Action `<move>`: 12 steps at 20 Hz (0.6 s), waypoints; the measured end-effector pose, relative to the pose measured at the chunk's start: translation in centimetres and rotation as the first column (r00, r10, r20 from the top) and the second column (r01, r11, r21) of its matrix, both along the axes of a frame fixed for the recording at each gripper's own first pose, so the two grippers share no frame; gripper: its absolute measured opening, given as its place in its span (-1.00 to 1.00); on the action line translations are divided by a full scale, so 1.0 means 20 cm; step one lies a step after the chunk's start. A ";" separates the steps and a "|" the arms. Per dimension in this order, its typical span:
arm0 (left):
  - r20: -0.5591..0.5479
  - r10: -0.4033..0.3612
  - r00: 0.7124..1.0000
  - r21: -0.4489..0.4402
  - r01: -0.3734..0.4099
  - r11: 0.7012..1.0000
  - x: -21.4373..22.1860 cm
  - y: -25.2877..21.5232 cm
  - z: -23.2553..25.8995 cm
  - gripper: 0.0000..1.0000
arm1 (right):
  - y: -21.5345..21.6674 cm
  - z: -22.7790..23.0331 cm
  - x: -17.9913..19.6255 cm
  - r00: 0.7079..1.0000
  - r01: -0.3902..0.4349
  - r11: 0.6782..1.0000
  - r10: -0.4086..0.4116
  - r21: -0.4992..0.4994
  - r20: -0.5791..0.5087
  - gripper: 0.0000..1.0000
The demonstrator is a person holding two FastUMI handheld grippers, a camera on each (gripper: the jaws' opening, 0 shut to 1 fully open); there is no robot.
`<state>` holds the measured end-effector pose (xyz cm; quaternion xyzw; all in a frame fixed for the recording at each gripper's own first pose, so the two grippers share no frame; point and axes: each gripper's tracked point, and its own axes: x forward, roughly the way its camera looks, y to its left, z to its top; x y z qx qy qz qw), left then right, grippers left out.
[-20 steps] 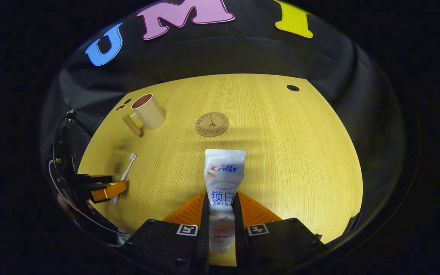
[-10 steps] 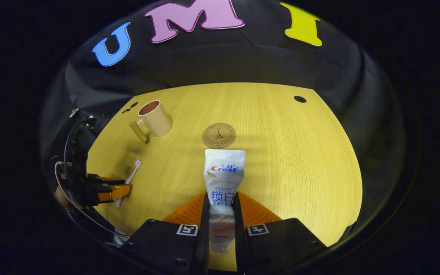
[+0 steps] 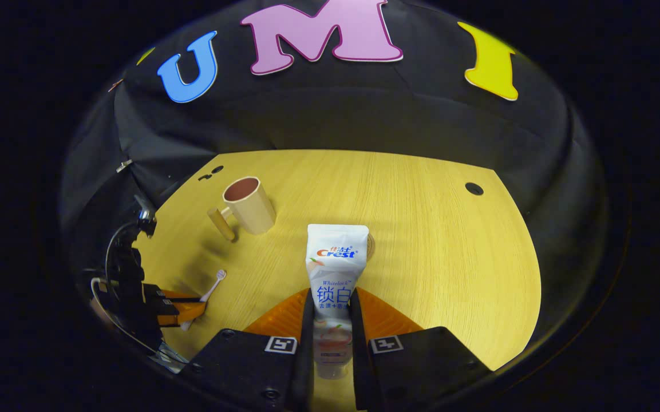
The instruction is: Put the toothbrush and toothpaste on the desktop into the cup, then pick up the cup and place it on the coaster on the desktop.
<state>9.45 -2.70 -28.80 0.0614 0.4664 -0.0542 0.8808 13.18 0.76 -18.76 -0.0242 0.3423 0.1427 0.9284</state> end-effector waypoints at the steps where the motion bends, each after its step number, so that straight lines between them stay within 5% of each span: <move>1: 0.005 0.006 1.000 -0.010 -0.006 1.000 -0.01 0.01 0.00 -0.87 | 0.01 0.02 0.04 1.000 -0.003 1.000 0.003 0.005 0.014 -0.37; 12: 0.182 0.191 0.965 -0.196 -0.155 0.968 -0.06 0.10 0.32 -0.87 | 0.24 0.27 0.37 0.987 -0.077 0.996 0.071 0.037 0.144 -0.38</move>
